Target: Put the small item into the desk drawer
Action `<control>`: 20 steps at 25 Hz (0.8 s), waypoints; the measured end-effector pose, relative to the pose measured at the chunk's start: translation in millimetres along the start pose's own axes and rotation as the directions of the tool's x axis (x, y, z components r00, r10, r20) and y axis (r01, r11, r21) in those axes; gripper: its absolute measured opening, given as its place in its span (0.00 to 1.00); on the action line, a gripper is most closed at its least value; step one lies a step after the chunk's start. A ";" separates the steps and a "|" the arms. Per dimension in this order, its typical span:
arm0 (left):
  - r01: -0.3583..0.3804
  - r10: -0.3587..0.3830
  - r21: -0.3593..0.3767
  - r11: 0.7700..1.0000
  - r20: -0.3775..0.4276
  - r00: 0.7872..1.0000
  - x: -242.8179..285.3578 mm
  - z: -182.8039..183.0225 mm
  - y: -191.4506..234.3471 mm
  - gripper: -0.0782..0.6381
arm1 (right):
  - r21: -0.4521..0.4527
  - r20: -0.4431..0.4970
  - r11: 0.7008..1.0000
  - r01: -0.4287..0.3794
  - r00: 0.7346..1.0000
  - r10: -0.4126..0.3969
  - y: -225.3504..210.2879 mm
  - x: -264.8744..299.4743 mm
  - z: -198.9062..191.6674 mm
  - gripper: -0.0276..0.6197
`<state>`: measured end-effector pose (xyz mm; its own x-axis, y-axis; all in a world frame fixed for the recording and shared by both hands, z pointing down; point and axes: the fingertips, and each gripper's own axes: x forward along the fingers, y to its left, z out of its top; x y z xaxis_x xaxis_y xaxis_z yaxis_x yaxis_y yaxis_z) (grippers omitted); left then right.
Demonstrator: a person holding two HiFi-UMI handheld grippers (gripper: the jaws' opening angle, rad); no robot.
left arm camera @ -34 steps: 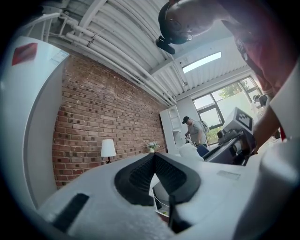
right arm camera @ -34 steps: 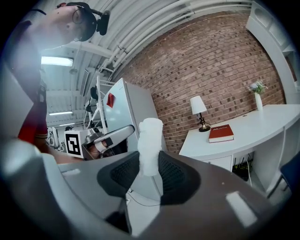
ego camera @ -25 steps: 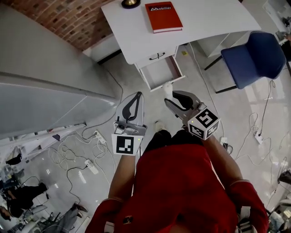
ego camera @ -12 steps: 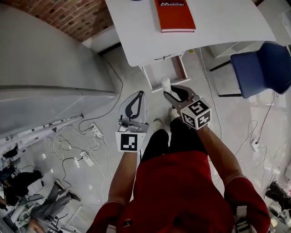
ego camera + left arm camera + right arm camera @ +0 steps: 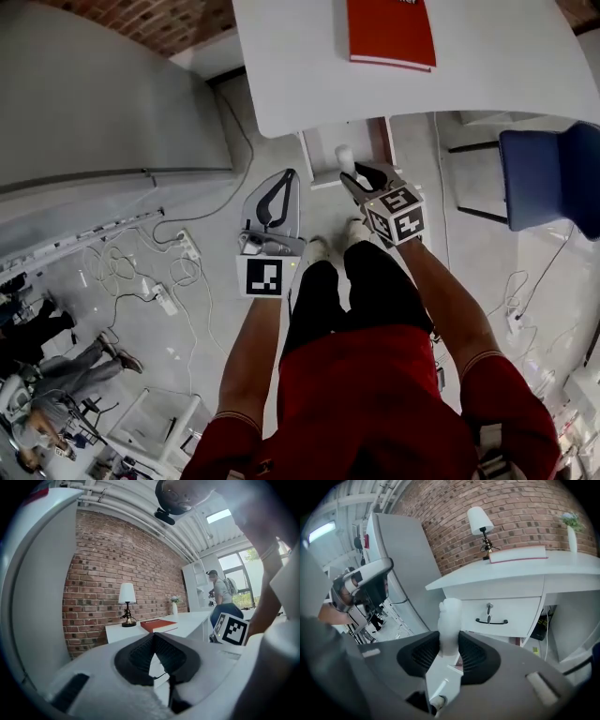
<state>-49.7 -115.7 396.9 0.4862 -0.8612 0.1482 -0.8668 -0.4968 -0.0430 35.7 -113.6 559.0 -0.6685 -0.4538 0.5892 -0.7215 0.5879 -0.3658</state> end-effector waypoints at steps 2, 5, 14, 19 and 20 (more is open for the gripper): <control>-0.018 0.018 -0.006 1.000 0.002 1.000 7.1 -7.5 2.6 0.12 | 0.018 -0.025 1.000 0.001 1.000 -0.001 -13.4 14.0 -10.0 0.26; -0.042 0.041 -0.026 0.999 -0.010 0.999 13.9 -24.6 8.4 0.12 | 0.032 -0.068 0.999 0.004 0.998 -0.002 -31.3 38.6 -27.8 0.26; -0.057 0.055 -0.054 0.997 -0.040 0.998 24.5 -72.3 28.2 0.12 | -0.001 -0.176 1.000 0.020 0.984 -0.019 -69.8 98.8 -58.8 0.26; -0.070 0.068 -0.063 0.996 -0.038 0.997 28.0 -95.6 43.5 0.12 | -0.018 -0.230 0.999 0.027 0.973 -0.031 -82.4 133.0 -76.8 0.26; -0.070 0.067 -0.060 0.996 -0.040 0.997 28.8 -100.6 45.5 0.12 | -0.017 -0.237 0.999 0.031 0.971 -0.034 -84.9 139.4 -80.3 0.26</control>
<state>-86.2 -152.2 498.6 0.4220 -0.8877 0.1841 -0.9036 -0.4283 0.0064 18.3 -173.0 730.0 -0.5820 -0.3020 0.7551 -0.7386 0.5847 -0.3354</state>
